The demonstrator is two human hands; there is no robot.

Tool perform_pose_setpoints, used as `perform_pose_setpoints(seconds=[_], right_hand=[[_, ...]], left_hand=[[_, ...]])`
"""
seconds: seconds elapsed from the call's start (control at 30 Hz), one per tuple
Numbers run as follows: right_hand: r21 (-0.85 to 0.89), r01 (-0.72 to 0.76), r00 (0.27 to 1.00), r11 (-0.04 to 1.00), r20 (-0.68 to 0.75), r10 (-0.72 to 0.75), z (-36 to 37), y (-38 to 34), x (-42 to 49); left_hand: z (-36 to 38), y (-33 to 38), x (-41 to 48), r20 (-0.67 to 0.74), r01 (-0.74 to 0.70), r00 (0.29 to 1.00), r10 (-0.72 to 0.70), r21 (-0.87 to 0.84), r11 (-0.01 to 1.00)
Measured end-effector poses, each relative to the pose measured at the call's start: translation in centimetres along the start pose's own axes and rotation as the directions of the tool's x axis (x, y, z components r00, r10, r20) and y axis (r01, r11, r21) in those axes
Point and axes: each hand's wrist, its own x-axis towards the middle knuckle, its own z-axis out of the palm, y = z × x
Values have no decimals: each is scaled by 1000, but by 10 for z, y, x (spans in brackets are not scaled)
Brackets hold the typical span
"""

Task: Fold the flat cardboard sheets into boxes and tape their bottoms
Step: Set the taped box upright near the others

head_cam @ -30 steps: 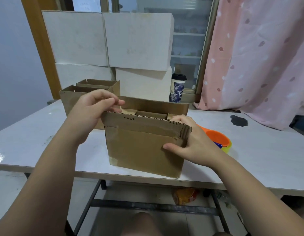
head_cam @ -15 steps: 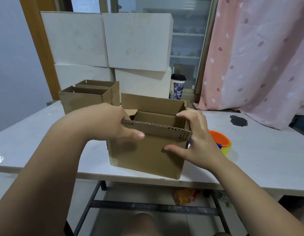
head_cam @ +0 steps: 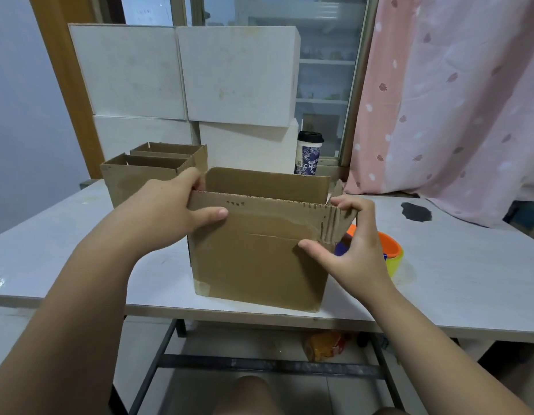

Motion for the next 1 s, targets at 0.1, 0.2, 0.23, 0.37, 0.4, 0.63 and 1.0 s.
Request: perform_pose_setpoints(seconds=[0.1,0.2,0.23,0.37,0.4,0.63,1.0], right_hand=[[119,-76,993,990,-77,85,1,0,-3],[215,-108,981,971,-133,139,5,5,-8],[248,-125,977,961,-137,163,7,7,-11],[346,-187,965,919,-108,237,18,3,-22],[366,-225,958,903,-88,274,21,2,-24],[132,-398,911,908,169,375,59,5,-46],[26,-343,859,939,413,303,130,-25,-21]], left_hand=[[11,-11,-8,-66,-7,998,-1,-120,993],[26,-21,-14,-194,-21,981,-18,-199,980],[31,-23,-16,-223,-18,974,-41,-258,966],[55,-28,-25,-188,-14,975,-117,-579,815],[61,-30,-27,-176,1,974,-145,-633,774],[100,-45,-38,-161,36,934,-318,-846,533],[101,-101,-37,-297,112,803,-517,-777,620]])
